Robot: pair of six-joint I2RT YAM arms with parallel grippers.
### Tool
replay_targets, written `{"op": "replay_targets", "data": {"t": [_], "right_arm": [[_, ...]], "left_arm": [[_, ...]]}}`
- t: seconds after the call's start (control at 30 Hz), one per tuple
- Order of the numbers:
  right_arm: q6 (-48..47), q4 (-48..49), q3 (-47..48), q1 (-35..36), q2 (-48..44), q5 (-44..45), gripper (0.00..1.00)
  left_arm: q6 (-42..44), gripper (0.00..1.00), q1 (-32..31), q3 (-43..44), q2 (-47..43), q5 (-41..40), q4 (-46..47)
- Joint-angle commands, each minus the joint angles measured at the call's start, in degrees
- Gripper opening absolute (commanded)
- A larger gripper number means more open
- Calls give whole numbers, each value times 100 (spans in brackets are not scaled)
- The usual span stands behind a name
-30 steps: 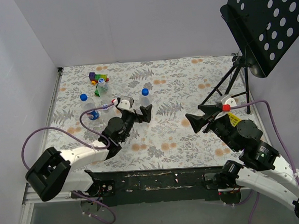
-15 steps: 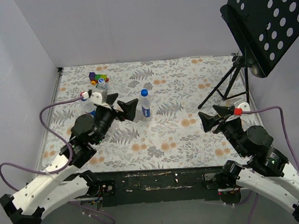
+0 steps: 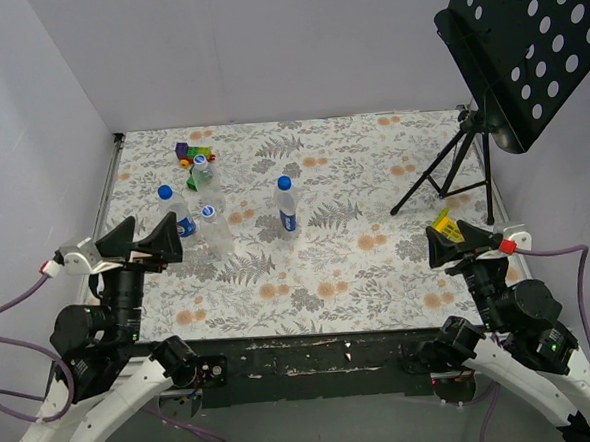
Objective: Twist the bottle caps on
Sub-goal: Reset both arms
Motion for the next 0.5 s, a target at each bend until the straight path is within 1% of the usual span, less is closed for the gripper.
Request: {"op": "replay_targets", "data": {"t": [0.0, 0.2, 0.27, 0.33, 0.37, 0.47], "right_arm": [[-82, 114, -218, -4, -467, 427, 72], [-82, 308, -596, -4, -924, 621, 72], [-82, 387, -701, -4, -1065, 630, 72], [-82, 387, -772, -4, -1214, 612, 72], [-82, 370, -798, -4, -1276, 612, 72], [58, 247, -790, -4, -1312, 595, 73]], "left_arm": [[-2, 98, -10, -136, -418, -785, -679], [-170, 98, -19, -294, -1263, -1066, -899], [-231, 98, -19, -303, -1403, -1189, -961], [-258, 98, -19, -355, -1413, -1155, -979], [-258, 98, -10, -399, -1570, -1137, -979], [-328, 98, -19, -514, -1641, -1224, -1058]]}}
